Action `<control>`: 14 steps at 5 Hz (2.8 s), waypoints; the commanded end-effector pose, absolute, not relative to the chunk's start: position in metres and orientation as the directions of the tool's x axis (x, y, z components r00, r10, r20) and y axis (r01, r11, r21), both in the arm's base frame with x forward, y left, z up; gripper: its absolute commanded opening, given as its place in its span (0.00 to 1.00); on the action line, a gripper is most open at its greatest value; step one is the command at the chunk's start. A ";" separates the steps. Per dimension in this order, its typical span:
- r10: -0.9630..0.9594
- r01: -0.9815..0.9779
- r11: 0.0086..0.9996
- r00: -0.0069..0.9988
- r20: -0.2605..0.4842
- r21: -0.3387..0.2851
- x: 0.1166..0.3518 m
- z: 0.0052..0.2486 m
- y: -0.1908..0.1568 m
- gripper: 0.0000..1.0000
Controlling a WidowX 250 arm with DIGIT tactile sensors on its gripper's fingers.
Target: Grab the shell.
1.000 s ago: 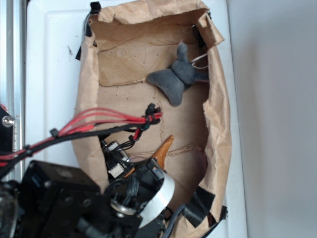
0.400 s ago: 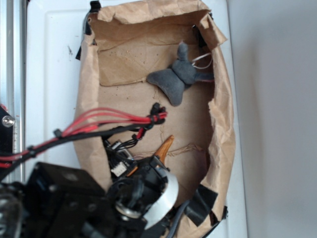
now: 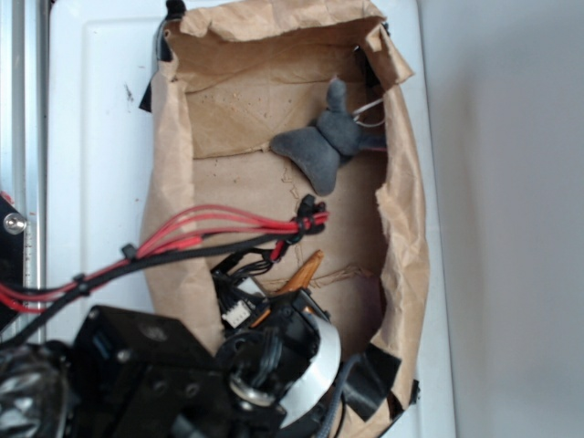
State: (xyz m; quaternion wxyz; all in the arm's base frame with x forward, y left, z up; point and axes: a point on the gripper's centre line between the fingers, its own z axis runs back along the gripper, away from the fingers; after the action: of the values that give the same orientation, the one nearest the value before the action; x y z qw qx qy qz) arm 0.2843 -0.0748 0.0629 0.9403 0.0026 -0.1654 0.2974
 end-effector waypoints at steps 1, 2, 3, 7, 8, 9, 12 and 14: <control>0.557 -0.548 0.826 0.760 0.334 -0.132 0.286 0.078 -0.073 1.00; 0.557 -0.548 0.826 0.760 0.334 -0.132 0.286 0.078 -0.073 1.00; 0.565 -0.545 0.824 0.776 0.279 -0.155 0.292 0.090 -0.068 1.00; 0.510 -0.509 0.859 0.835 0.206 -0.062 0.307 0.058 -0.054 1.00; 0.491 -0.493 0.869 0.844 0.215 -0.046 0.297 0.054 -0.049 1.00; 0.496 -0.501 0.864 0.836 0.233 -0.041 0.283 0.053 -0.049 0.00; 0.538 -0.515 0.841 0.828 0.161 -0.164 0.282 0.125 -0.011 0.00; 0.554 -0.526 0.832 0.809 0.196 -0.177 0.273 0.176 0.025 0.00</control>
State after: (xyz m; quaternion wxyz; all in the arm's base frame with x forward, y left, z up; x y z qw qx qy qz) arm 0.2677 0.0105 0.1508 0.9549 -0.0492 -0.0783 0.2820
